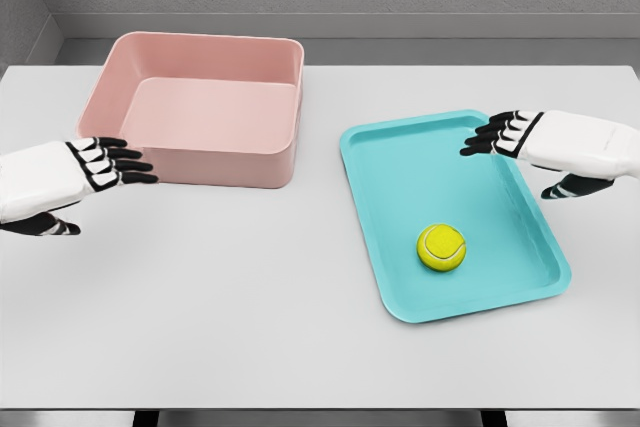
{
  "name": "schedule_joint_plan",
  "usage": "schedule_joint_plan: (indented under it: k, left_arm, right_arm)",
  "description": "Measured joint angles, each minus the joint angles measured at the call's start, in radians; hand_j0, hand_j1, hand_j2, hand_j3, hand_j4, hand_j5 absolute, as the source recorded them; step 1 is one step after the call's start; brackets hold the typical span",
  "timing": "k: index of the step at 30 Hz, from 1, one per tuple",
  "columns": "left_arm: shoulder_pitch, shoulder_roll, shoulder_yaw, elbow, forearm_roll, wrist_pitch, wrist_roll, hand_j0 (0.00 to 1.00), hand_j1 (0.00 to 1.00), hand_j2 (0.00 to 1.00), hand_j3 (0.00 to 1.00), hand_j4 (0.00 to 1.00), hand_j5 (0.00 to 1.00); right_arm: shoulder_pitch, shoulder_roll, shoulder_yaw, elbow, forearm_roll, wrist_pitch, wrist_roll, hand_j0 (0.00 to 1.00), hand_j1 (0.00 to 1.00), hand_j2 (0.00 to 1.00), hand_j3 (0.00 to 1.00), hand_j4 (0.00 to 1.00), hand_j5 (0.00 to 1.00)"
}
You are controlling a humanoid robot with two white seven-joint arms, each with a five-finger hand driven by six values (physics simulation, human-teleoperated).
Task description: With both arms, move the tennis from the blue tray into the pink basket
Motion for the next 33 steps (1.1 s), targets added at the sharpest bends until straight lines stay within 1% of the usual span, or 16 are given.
schedule_joint_plan:
  k: [3, 6, 10, 14, 18, 25, 29, 33]
  left_arm:
    - [0.000, 0.001, -0.017, -0.001, -0.012, 0.000, -0.012, 1.00, 1.00, 1.00, 1.00, 1.00, 1.00]
    - [0.000, -0.001, -0.023, -0.001, -0.016, 0.000, -0.016, 1.00, 1.00, 1.00, 1.00, 1.00, 1.00]
    - [-0.002, -0.005, -0.033, -0.002, -0.029, 0.000, -0.018, 1.00, 1.00, 1.00, 1.00, 1.00, 1.00]
    - [-0.002, -0.013, -0.038, -0.002, -0.036, 0.000, -0.019, 1.00, 1.00, 1.00, 1.00, 1.00, 1.00]
    - [-0.002, -0.023, -0.039, -0.002, -0.052, 0.000, -0.020, 1.00, 1.00, 1.00, 1.00, 1.00, 1.00]
    - [-0.003, -0.022, -0.040, -0.002, -0.057, 0.000, -0.020, 1.00, 1.00, 1.00, 1.00, 1.00, 1.00]
    - [-0.003, -0.018, -0.041, -0.002, -0.057, 0.000, -0.020, 1.00, 1.00, 1.00, 1.00, 1.00, 1.00]
    - [-0.006, -0.012, -0.040, -0.002, -0.051, 0.000, -0.020, 1.00, 1.00, 1.00, 1.00, 1.00, 1.00]
  right_arm:
    - [0.000, 0.008, 0.001, -0.002, 0.005, 0.000, 0.002, 1.00, 1.00, 1.00, 1.00, 1.00, 1.00]
    - [0.000, 0.046, 0.013, -0.004, 0.023, 0.000, 0.003, 1.00, 1.00, 1.00, 1.00, 1.00, 1.00]
    - [0.002, 0.085, 0.027, -0.046, 0.075, 0.000, 0.040, 1.00, 1.00, 1.00, 1.00, 1.00, 1.00]
    - [0.011, 0.089, 0.045, -0.082, 0.097, 0.000, 0.067, 1.00, 1.00, 1.00, 1.00, 1.00, 1.00]
    - [0.015, 0.092, 0.066, -0.100, 0.104, 0.000, 0.083, 1.00, 1.00, 1.00, 1.00, 1.00, 1.00]
    - [0.018, 0.145, 0.088, -0.097, 0.160, 0.000, 0.103, 1.00, 1.00, 1.00, 1.00, 1.00, 1.00]
    - [0.020, 0.185, 0.101, -0.072, 0.188, 0.000, 0.118, 1.00, 1.00, 1.00, 1.00, 1.00, 1.00]
    - [0.014, 0.199, 0.114, -0.063, 0.199, 0.000, 0.126, 1.00, 1.00, 1.00, 1.00, 1.00, 1.00]
